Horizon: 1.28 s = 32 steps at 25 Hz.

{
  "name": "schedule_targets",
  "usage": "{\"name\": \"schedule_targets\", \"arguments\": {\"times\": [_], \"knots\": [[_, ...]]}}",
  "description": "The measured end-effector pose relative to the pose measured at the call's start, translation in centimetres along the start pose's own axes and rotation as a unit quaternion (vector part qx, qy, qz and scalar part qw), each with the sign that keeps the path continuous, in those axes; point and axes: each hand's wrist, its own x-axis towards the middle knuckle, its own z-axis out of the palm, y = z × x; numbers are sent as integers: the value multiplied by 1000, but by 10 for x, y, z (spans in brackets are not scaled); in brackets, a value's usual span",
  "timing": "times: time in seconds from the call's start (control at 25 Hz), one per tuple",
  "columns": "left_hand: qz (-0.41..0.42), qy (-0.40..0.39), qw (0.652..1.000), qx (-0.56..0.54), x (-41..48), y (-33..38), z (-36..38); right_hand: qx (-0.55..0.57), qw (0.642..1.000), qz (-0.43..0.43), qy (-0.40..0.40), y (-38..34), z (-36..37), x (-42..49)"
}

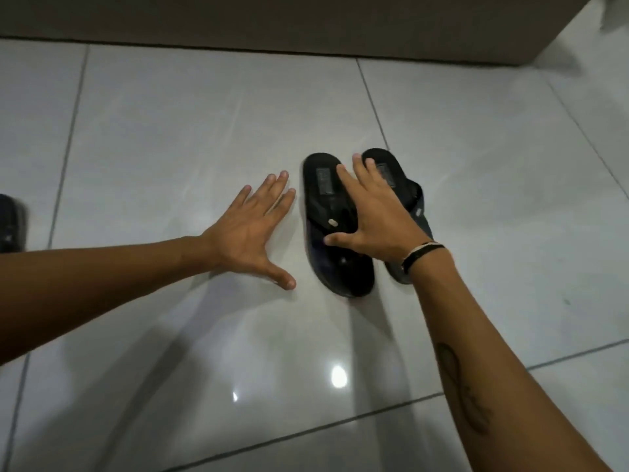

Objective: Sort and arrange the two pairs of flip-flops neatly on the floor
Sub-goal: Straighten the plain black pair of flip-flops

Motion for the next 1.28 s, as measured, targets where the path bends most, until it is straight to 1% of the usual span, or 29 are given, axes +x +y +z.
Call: {"name": "schedule_targets", "arguments": {"times": [0.08,0.16,0.28,0.44,0.64,0.8,1.0,1.28], "knots": [[12,17,1000,-19,21,27,1,25,998,42,-30,42,-17,-10],[0,10,999,-38,38,47,2,13,995,74,-71,71,-20,-17],[-38,-4,998,-44,51,60,5,-28,990,83,-109,85,-5,-22],[-39,-1,999,-33,59,61,7,-9,992,83,-99,93,3,-22],[-32,-18,999,-32,76,78,7,-37,990,87,-107,117,-6,-21],[-9,2,999,-48,109,119,15,-14,985,142,-94,160,-16,-34],[2,5,999,-53,161,180,18,-22,975,199,-91,221,-32,-47],[-17,20,997,-66,194,214,27,-17,973,209,-96,261,-47,-45]]}}
